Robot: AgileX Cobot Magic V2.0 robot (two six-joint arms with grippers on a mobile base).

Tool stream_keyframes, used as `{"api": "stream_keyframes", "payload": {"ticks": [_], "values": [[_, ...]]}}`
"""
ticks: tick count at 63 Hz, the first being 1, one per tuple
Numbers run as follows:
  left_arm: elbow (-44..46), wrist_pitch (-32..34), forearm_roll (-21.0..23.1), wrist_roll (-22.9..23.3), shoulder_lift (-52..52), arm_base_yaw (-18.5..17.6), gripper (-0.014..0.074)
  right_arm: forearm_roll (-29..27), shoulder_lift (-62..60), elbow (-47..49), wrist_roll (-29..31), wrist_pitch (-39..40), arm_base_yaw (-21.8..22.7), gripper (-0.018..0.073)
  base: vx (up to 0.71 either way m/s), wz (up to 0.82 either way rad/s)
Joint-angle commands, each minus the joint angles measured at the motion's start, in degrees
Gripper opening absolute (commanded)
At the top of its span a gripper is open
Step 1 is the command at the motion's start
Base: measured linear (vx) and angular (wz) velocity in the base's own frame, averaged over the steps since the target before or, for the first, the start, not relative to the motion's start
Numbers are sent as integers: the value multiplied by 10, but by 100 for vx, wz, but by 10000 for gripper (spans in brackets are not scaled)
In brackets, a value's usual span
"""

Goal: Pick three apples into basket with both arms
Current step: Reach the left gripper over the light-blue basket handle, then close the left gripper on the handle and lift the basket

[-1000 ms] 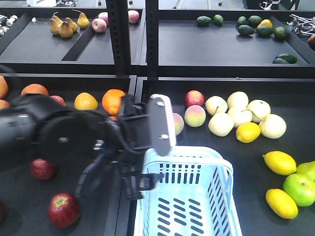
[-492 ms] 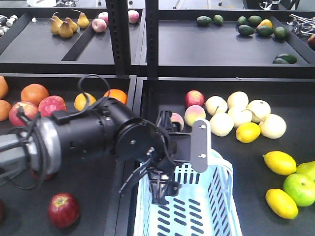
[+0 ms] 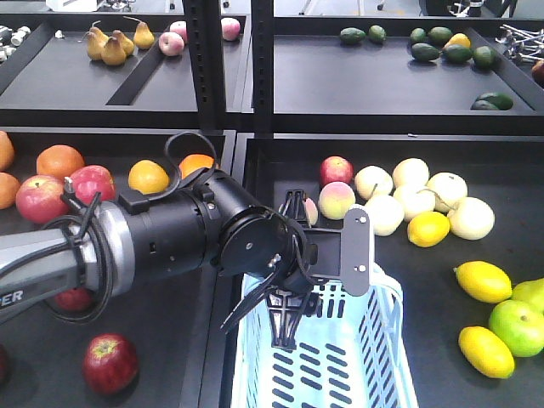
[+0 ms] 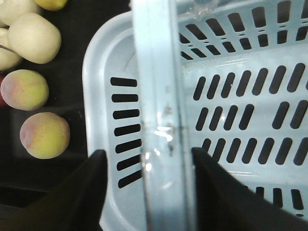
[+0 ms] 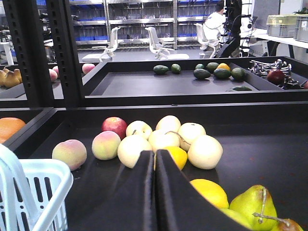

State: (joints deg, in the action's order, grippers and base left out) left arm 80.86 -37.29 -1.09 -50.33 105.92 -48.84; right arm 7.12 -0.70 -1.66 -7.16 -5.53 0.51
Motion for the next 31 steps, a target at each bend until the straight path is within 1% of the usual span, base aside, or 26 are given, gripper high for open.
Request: {"api": "stream_keyframes", "payload": {"ticks": [1,3,8,18,31], "values": [[19,23,1,9,-28,-2,173,6,-7,-7,0,46,0,-8,0,0],[19,23,1,9,-28,-2,111,6,-7,-7,0,46,0,-8,0,0],[19,24,1,9,-30,-2,-11,6,-7,-7,0,46,0,-8,0,0],[19,36,3,9,-31,-2,-8,6,-7,-7,0,46,0,-8,0,0],[28,32,-3,15,-46,-1,-8,6,-7,-7,0,46,0,-8,0,0]]}}
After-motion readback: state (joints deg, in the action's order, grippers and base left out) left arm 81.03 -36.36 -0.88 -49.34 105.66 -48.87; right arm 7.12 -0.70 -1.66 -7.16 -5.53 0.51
